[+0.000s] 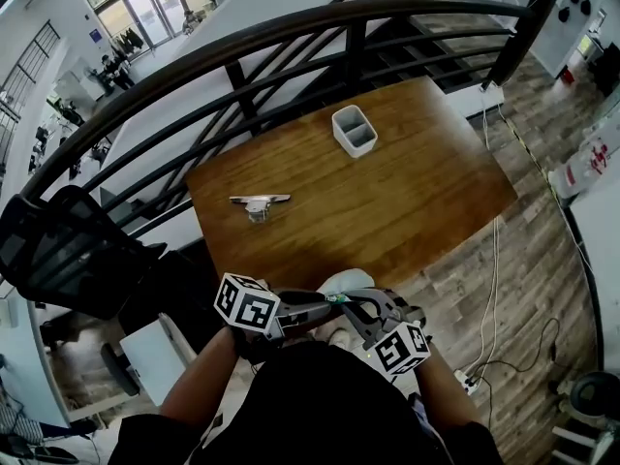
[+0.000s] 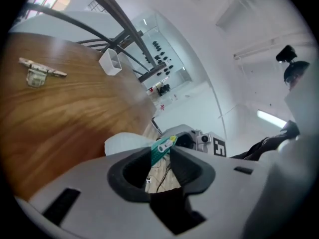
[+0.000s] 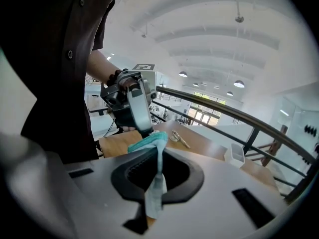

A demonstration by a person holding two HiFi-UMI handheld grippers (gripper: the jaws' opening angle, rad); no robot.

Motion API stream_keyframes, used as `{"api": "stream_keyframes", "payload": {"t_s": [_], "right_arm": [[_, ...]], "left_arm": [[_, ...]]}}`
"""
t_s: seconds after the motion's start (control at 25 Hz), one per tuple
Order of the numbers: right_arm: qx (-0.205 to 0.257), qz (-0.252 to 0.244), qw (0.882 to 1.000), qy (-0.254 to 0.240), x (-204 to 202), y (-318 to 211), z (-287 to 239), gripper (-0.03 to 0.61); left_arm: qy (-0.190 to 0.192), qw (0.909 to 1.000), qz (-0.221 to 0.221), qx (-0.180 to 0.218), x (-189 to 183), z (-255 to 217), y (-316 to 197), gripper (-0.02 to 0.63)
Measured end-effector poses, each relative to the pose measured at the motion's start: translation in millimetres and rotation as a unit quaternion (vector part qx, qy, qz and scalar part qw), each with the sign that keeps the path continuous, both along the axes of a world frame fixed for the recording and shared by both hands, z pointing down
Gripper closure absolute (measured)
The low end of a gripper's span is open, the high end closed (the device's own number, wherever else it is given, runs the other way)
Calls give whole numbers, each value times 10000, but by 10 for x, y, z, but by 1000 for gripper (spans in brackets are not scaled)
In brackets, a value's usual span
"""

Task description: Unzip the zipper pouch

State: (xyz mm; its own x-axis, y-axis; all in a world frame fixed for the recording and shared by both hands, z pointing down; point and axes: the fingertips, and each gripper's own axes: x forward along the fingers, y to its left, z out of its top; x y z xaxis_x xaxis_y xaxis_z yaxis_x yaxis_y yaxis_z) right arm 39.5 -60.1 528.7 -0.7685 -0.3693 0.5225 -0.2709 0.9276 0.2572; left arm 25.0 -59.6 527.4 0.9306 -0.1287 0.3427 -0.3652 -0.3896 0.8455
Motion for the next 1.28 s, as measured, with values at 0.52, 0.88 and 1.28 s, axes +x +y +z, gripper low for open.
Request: {"api": "stream_keyframes", "payload": {"t_s": [0.52, 0.88, 1.28], "right_arm": [[643, -417, 9939, 787, -276, 31, -14, 574], [1035, -716, 9843, 1242, -261, 70, -4, 575], [967, -805, 9816, 1436, -266, 149, 91, 575]], "left_arm": [[693, 9959, -529, -241, -53, 8, 143, 512], [528, 9974, -483, -22, -175, -45, 134, 542], [684, 9962, -508, -178, -189, -148, 79, 581]]}}
